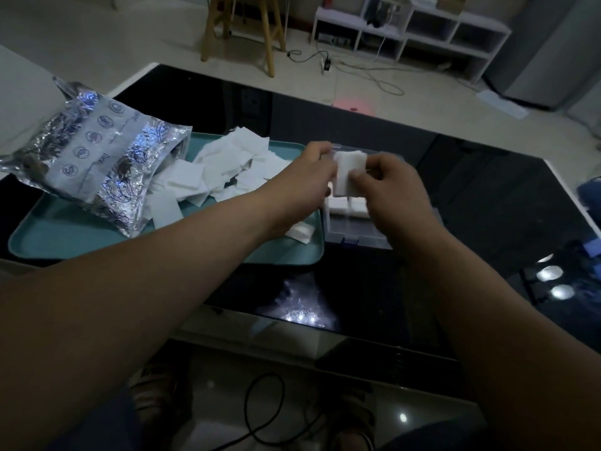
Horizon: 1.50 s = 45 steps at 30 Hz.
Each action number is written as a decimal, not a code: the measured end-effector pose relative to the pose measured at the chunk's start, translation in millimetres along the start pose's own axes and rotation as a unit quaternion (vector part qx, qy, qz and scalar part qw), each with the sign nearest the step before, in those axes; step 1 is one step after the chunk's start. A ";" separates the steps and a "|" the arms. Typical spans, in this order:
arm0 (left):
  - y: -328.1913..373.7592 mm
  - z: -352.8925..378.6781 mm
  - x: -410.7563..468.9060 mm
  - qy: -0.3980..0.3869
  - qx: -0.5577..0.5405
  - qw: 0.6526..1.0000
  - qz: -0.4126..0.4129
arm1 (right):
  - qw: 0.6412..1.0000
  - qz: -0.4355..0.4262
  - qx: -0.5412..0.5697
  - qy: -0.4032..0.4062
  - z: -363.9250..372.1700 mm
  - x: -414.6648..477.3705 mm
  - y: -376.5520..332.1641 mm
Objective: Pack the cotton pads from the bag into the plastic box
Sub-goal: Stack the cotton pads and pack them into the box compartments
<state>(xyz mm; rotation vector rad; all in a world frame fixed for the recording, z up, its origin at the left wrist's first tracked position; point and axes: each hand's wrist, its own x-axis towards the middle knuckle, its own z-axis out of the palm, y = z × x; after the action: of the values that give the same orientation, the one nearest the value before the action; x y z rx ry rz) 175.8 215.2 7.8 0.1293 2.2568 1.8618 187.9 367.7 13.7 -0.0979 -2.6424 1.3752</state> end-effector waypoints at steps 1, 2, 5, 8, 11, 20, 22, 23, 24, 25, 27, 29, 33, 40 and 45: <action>-5.2 -3.7 2.5 0.004 0.087 0.996 0.026 | 1.000 0.025 0.009 0.011 -6.5 2.8 4.4; -11.0 -7.0 3.0 0.002 0.176 0.983 0.052 | 0.999 0.052 0.007 0.010 -12.2 4.3 9.0; -31.6 -6.8 -2.2 -0.042 0.353 0.928 0.110 | 0.994 0.102 -0.037 -0.022 -16.5 4.6 26.2; -45.7 1.6 -7.1 -0.053 0.427 0.890 0.149 | 0.988 0.110 -0.091 -0.052 -8.9 2.5 36.3; -47.2 2.6 -6.5 -0.038 0.433 0.885 0.164 | 0.983 0.110 -0.128 -0.071 -3.0 0.7 37.5; -54.5 4.7 -2.0 -0.056 0.451 0.874 0.170 | 0.966 0.120 -0.192 -0.125 9.3 10.5 38.5; -54.8 3.8 -2.4 -0.056 0.463 0.868 0.174 | 0.959 0.116 -0.228 -0.122 15.4 10.4 41.0; -53.7 2.1 -3.5 -0.050 0.463 0.867 0.178 | 0.956 0.114 -0.242 -0.117 17.6 9.8 41.4; -51.1 -0.8 -4.9 -0.042 0.462 0.867 0.183 | 0.955 0.109 -0.252 -0.108 18.5 9.2 40.7; -47.3 -5.9 -6.4 -0.033 0.460 0.867 0.187 | 0.956 0.097 -0.260 -0.094 18.5 9.0 39.3; -38.9 -23.1 -8.7 -0.011 0.450 0.871 0.194 | 0.964 0.055 -0.254 -0.049 17.8 8.1 34.8; -32.0 -50.9 -12.4 0.012 0.435 0.882 0.178 | 0.976 0.006 -0.216 -0.021 21.8 3.8 22.2; -33.5 -109.5 -23.9 0.034 0.464 0.879 0.101 | 0.978 -0.099 -0.175 -0.059 44.6 -5.7 -18.2; -54.9 -129.7 -43.4 -0.060 0.567 0.821 0.029 | 0.898 -0.130 -0.360 -0.216 92.7 -11.5 -36.2; -63.8 -106.7 -38.6 -0.010 0.587 0.809 0.000 | 0.920 -0.129 -0.331 -0.164 98.7 -1.4 -38.6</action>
<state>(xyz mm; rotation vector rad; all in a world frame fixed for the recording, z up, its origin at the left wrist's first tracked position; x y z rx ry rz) 194.3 92.5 -31.5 0.3150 2.9829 0.1837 172.9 265.7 -10.5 0.4229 -3.1325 0.4006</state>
